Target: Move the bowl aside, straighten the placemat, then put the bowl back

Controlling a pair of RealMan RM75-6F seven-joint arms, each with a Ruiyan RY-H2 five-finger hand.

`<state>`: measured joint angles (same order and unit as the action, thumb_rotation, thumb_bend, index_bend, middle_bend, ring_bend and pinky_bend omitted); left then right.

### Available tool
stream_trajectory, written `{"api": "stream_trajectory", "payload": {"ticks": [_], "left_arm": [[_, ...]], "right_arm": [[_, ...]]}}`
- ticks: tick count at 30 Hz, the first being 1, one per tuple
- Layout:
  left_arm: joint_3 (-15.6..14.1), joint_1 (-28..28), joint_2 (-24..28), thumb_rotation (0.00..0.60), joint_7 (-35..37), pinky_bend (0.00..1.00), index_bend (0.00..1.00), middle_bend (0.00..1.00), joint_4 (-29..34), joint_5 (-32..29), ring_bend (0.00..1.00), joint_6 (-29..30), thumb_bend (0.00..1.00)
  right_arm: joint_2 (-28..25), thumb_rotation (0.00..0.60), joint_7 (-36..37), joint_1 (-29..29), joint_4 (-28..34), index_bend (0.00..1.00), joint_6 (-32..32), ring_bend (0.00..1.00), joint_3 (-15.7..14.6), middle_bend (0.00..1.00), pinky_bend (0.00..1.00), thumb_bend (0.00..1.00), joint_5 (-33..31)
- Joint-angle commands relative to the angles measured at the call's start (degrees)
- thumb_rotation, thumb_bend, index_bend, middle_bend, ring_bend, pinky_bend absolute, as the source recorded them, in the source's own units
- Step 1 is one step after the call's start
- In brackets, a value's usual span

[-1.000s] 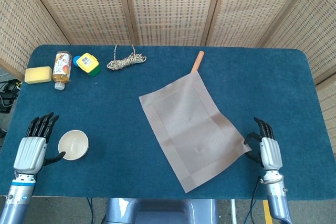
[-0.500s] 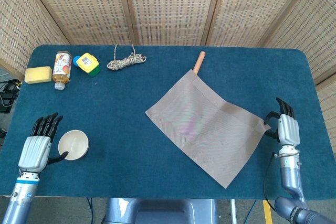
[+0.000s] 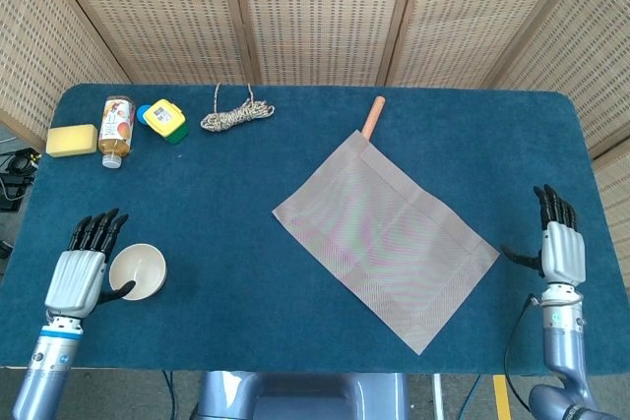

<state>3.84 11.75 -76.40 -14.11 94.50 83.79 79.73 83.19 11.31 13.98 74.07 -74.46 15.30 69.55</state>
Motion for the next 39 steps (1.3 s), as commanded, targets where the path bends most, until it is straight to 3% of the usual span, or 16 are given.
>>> {"api": "stream_trajectory", "payload": {"ticks": [1,14,21,32,39], "left_arm": [[2.0,3.1,-0.2,0.6,-3.3,0.0,0.02,0.0,0.4,-0.4,0.0,-2.8,0.05],[9.7,16.2,-6.2,0.6,-13.3,0.0,0.32,0.0,-3.8,-6.1,0.0,-14.1,0.07],[13.2,25.2,-15.7,0.6,-18.5,0.0,0.33,0.0,-16.6,-11.3,0.0,-20.1,0.12],[12.9,34.0,-24.6,0.6,-17.8,0.0,0.32,0.0,-32.5,-12.7,0.0,-26.5,0.12],[12.8,37.6,-28.7,0.6,-15.1,0.0,0.32,0.0,-38.5,-12.5,0.0,-28.9,0.13]], "right_arm": [[-3.5,0.6,5.0,-3.8,5.5,0.07,-5.7,0.0,-2.0,0.0,0.0,0.28,5.0],[-8.1,0.6,9.9,-6.4,9.4,0.1,-11.0,0.0,-2.6,0.0,0.0,0.28,9.8],[-9.5,0.6,12.1,-6.3,10.5,0.1,-10.6,0.0,-2.1,0.0,0.0,0.28,9.6],[-10.3,0.6,14.0,-6.6,10.7,0.1,-11.0,0.0,-1.5,0.0,0.0,0.28,9.4],[-10.4,0.6,14.9,-6.6,10.1,0.1,-10.6,0.0,-1.0,0.0,0.0,0.28,8.5]]}}
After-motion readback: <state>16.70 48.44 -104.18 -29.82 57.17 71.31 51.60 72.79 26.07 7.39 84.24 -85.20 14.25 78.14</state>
